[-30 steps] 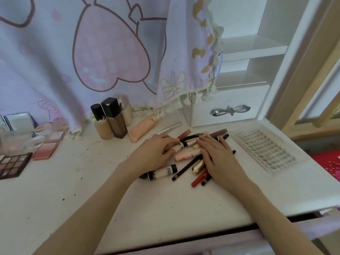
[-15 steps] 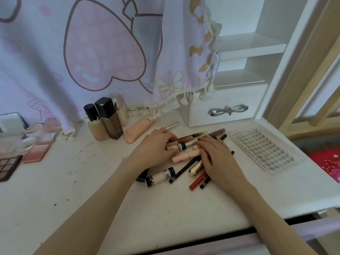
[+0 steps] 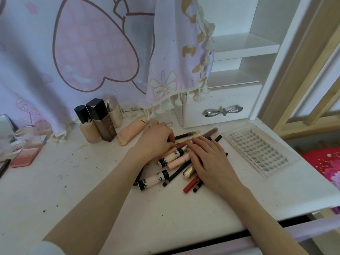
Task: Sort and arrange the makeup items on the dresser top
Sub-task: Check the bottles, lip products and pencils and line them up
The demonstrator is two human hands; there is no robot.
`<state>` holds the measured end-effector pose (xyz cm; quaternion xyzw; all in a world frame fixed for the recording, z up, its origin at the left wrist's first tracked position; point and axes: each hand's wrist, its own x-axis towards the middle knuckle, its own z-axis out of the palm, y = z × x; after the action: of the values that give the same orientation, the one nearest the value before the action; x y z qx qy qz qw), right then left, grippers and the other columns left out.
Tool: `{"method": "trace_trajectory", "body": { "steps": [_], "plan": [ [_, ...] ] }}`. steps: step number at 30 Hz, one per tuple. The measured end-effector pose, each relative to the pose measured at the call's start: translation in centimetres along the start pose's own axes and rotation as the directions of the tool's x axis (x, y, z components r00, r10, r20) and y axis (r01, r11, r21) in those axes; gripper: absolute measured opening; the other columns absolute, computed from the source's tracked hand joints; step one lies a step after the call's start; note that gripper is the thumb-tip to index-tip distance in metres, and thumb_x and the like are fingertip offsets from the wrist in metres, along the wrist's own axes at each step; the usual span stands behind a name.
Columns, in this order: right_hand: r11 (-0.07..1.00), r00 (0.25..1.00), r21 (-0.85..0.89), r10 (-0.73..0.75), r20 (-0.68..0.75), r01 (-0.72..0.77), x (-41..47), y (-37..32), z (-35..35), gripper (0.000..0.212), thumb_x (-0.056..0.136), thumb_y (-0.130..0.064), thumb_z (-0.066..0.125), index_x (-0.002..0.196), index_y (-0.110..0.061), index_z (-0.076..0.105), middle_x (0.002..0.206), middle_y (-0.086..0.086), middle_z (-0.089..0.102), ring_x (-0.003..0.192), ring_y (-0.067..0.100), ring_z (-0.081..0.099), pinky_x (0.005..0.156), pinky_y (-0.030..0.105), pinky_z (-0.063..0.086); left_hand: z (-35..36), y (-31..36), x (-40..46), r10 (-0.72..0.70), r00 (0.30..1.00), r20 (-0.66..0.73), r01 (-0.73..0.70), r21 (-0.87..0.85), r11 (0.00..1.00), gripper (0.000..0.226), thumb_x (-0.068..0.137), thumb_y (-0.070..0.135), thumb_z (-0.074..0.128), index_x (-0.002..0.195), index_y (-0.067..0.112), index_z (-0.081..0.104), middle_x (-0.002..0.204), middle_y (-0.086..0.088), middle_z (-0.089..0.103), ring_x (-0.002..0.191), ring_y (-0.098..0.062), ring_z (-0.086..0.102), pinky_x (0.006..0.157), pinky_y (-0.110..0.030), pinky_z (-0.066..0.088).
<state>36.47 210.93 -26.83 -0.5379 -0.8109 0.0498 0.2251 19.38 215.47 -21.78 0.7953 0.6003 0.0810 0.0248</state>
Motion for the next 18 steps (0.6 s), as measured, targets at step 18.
{"method": "trace_trajectory", "body": {
  "steps": [18],
  "plan": [
    [0.986, 0.972, 0.124, -0.082, -0.221, 0.111, 2.1, -1.8, -1.9, 0.05, 0.094, -0.029, 0.05, 0.141, -0.013, 0.039, 0.144, 0.007, 0.041, 0.133, 0.02, 0.034, 0.111, 0.035, 0.023, -5.6, -3.1, -5.7, -0.172, 0.945, -0.277, -0.014, -0.561, 0.828, 0.006, 0.084, 0.017, 0.065, 0.081, 0.022, 0.064, 0.078, 0.011, 0.063, 0.07, 0.001, 0.053, 0.065, -0.002, 0.038]
  ]
}}
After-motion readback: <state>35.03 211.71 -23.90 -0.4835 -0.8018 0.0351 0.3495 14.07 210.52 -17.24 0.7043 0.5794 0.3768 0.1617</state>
